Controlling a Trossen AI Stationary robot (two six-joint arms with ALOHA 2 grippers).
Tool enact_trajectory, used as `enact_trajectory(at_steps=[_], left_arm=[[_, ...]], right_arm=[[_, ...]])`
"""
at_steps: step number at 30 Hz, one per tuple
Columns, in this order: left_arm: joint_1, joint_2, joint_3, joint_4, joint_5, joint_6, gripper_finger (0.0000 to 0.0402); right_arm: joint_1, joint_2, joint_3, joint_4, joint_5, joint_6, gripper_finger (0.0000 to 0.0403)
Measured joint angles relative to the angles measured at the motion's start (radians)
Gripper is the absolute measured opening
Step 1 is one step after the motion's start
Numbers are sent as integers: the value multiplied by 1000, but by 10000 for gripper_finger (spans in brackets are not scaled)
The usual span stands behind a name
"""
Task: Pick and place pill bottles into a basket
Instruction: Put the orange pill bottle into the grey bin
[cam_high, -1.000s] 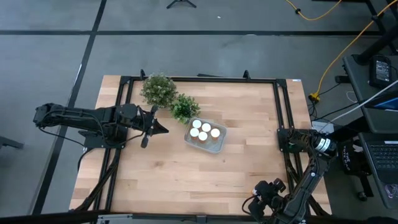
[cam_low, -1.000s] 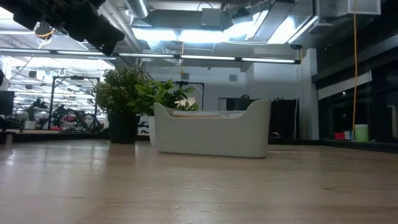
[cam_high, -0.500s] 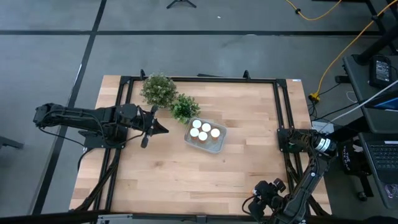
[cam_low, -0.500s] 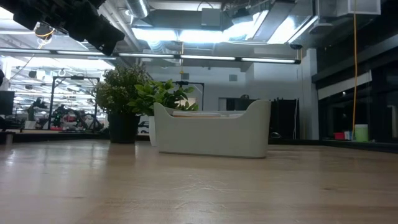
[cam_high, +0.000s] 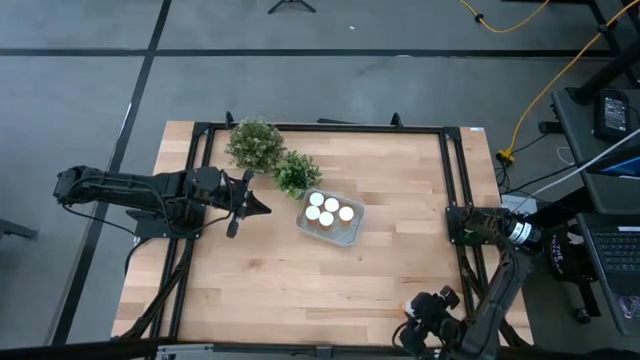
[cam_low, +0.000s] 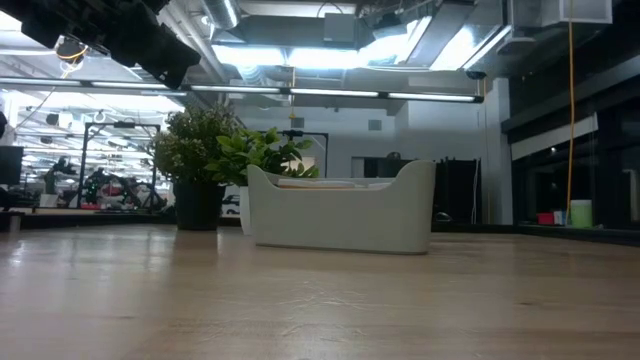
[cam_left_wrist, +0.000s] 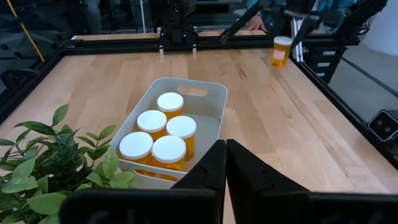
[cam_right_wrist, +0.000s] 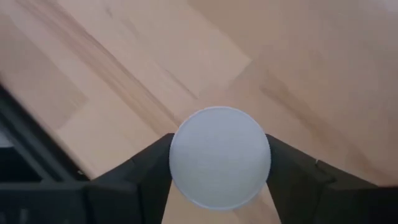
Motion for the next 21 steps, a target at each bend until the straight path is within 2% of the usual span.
enact_trajectory(at_steps=[4, 9, 15, 21], left_arm=[[0, 0, 0, 0, 0, 16, 10], [0, 0, 0, 0, 0, 18, 5], [0, 0, 0, 0, 0, 18, 3], [0, 0, 0, 0, 0, 34, 10]], right_arm=[[0, 0, 72, -85, 105, -15, 225], [-15, 0, 158, -143, 115, -42, 225], [-83, 0, 238, -151, 117, -213, 225], [-184, 0, 249, -107, 118, -452, 225]])
